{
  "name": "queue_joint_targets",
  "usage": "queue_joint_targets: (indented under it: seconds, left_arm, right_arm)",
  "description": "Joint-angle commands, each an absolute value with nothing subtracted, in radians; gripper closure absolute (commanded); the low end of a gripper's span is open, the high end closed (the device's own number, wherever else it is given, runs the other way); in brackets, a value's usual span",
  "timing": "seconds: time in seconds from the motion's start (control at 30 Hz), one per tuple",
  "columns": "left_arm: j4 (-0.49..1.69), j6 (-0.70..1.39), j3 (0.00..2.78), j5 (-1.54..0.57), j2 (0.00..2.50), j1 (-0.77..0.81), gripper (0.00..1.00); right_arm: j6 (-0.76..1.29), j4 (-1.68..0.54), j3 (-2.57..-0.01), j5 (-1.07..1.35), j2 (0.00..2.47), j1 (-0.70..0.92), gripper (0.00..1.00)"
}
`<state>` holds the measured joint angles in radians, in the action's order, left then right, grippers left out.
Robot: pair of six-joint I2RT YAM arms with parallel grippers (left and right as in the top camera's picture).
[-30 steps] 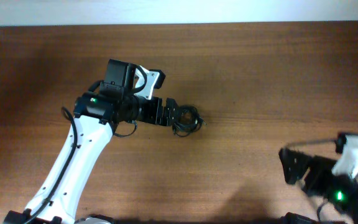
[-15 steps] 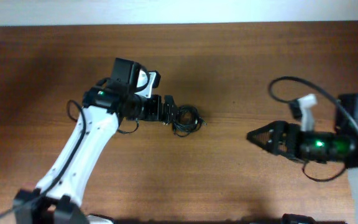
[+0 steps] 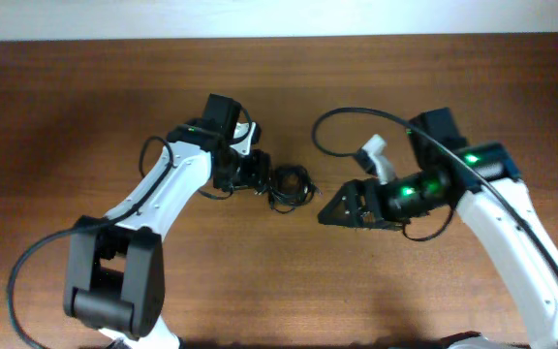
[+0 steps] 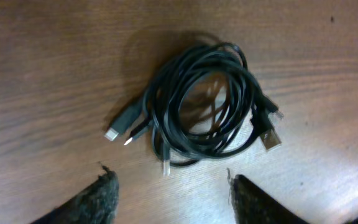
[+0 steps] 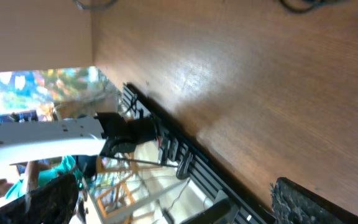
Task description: Untangle cables
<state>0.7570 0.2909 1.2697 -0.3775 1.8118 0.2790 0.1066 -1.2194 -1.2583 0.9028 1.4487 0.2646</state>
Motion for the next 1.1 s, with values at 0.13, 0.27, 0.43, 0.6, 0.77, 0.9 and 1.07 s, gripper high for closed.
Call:
queue_joint_targets:
  seconds: [0.13,0.27,0.43,0.6,0.77,0.9,1.07]
  left_arm:
    - [0.699,0.496,1.282,-0.294,1.869,0.288,0.5]
    - [0.614,0.408,1.282,-0.28,1.899,0.289,0.5]
    - [0.59,0.386,1.282,-0.28,1.906,0.29,0.51]
    - [0.584,0.335,1.279,-0.263,1.906,0.346,0.51]
    - [0.584,0.335,1.279,-0.078,1.906,0.377,0.51]
    - [0.582,0.335,1.279,-0.078,1.909,0.374,0.57]
    - [0.585,0.335,1.278,-0.091,1.951,0.38,0.59]
  right_arm:
    - [0.113,-1.187,-1.25,0.905,1.53,0.332,0.0]
    - [0.113,-1.172,-1.25,0.905,1.534,0.346,0.0]
    - [0.113,-1.161,-1.25,0.904,1.533,0.347,0.0]
    - [0.113,-1.143,-1.25,0.904,1.534,0.348,0.0]
    - [0.113,-1.148,-1.25,0.904,1.534,0.348,0.0]
    - [0.113,-1.147,-1.25,0.902,1.534,0.348,0.0]
    - [0.113,-1.144,-1.25,0.878,1.534,0.348,0.0]
